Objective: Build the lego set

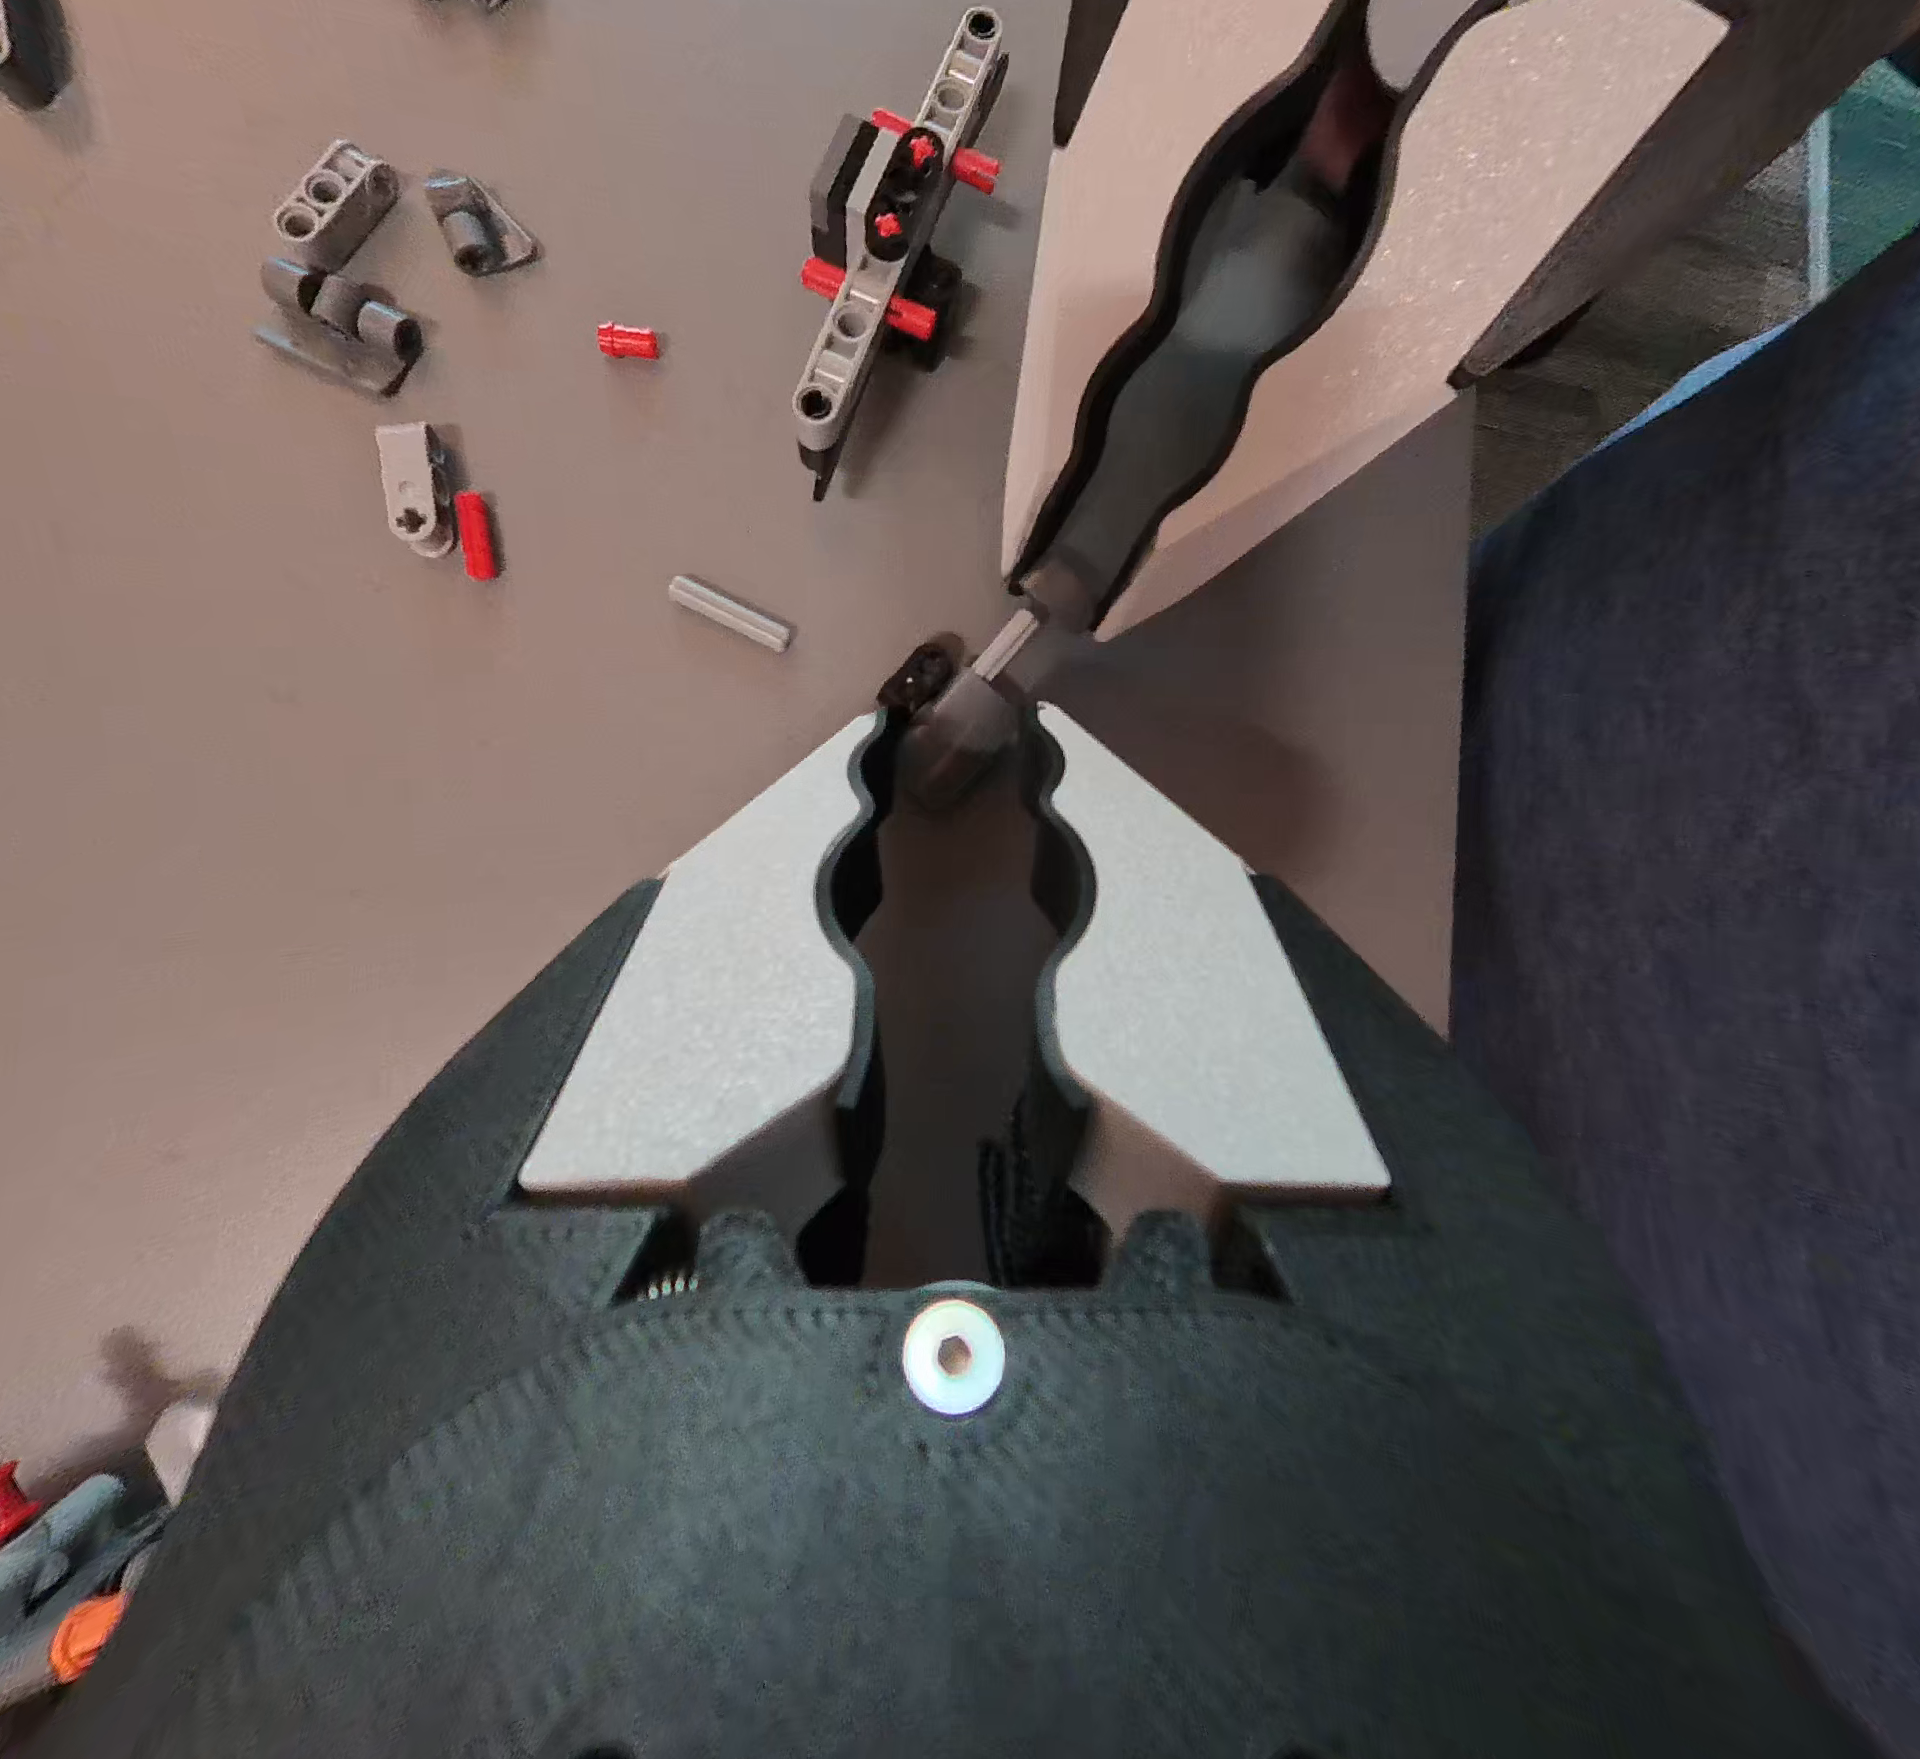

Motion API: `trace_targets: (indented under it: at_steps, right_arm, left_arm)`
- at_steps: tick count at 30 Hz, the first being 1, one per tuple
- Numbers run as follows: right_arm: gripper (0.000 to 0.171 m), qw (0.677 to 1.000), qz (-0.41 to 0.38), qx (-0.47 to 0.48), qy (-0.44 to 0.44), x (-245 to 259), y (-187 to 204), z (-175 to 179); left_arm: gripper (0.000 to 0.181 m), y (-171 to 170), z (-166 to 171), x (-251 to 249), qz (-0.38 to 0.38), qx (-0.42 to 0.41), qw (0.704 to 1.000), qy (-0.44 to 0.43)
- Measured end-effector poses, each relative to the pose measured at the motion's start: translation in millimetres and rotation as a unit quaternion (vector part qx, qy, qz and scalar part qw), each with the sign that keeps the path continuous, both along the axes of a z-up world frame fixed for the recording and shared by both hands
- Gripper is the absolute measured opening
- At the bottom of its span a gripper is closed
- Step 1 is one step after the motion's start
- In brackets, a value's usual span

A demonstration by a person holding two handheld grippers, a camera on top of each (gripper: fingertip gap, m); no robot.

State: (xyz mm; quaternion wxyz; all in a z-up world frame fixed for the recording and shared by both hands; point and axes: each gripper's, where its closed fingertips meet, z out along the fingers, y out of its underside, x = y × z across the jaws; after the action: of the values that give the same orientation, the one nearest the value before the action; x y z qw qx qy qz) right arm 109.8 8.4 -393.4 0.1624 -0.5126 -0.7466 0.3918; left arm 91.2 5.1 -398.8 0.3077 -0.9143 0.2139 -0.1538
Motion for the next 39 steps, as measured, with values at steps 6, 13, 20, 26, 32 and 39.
trace_targets:
  at_steps: [6, 13, 20, 26, 32, 39]
  right_arm:
    - [0.012, 1.0, -0.005, -0.01, 0.001, -1.0, -0.3, 1.7]
    - [0.012, 0.999, -0.02, -0.046, 0.0, -3.6, 2.3, 6.5]
    - [0.012, 0.998, -0.016, -0.066, -0.001, -5.9, 2.5, 9.3]
    - [0.012, 0.998, 0.002, -0.056, 0.005, -6.7, 2.3, 10.0]
    - [0.012, 0.999, 0.014, -0.044, -0.008, -6.3, 1.9, 8.0]
    - [0.012, 0.999, 0.025, -0.025, -0.035, -4.6, 1.7, 5.5]
  left_arm:
    - [0.022, 2.1, 0.7, 1.1, 0.015, 0.0, 1.0, -0.02]
    - [0.022, 4.0, 4.2, 0.6, 0.043, 0.004, 0.997, -0.063]
    - [0.022, 4.6, 6.4, -0.4, 0.055, 0.01, 0.995, -0.084]
    - [0.022, 4.3, 6.5, -0.9, 0.057, 0.013, 0.995, -0.085]
    - [0.022, 4.0, 4.6, -0.9, 0.054, 0.013, 0.996, -0.069]
    - [0.022, 3.9, 3.7, -0.4, 0.054, 0.012, 0.997, -0.056]
